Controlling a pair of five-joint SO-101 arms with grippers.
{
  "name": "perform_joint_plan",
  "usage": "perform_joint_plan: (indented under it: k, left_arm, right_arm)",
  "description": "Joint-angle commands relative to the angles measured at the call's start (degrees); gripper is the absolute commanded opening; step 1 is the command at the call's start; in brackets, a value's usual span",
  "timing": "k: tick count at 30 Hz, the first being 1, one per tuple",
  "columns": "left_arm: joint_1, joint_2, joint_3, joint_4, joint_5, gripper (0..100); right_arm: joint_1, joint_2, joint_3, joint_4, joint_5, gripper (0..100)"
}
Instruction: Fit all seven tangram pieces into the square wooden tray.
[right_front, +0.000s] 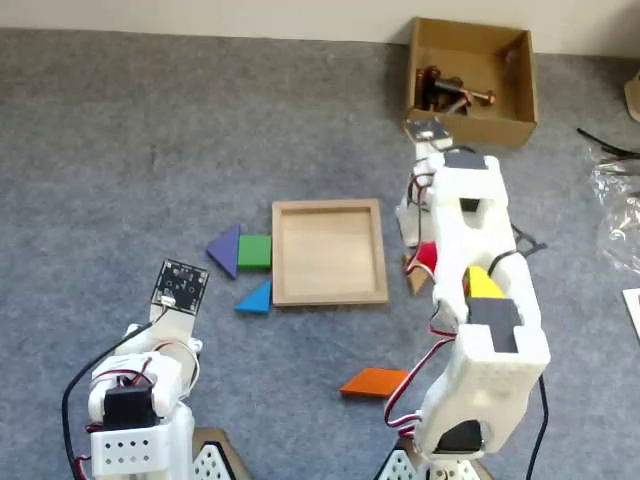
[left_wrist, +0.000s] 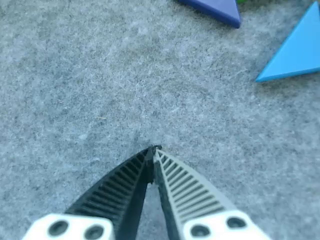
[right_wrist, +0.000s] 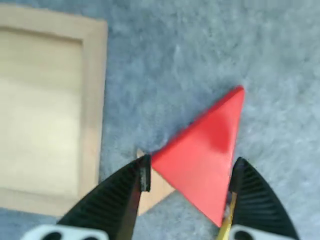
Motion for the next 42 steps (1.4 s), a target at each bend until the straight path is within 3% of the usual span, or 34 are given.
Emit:
perform_joint_plan:
  k: [1, 24, 34, 42]
  left_arm:
    - [-0.75, -0.40, 1.19, 0.35, 0.44, 1]
    - [-0.75, -0.40, 1.19, 0.35, 0.44, 1]
    - [-0.75, -0.40, 1.19, 0.35, 0.44, 1]
    - [-0.75, -0.40, 1.19, 0.35, 0.44, 1]
  right_arm:
    - [-0.75, -0.57, -0.48, -1.71, -2.11, 25.2]
    - [1.36, 3.74, 5.14, -4.09, -1.76, 25.2]
    - [1.36, 3.65, 4.88, 0.40, -2.11, 24.8]
    - [1.54, 3.65, 4.88, 0.48, -1.85, 15.2]
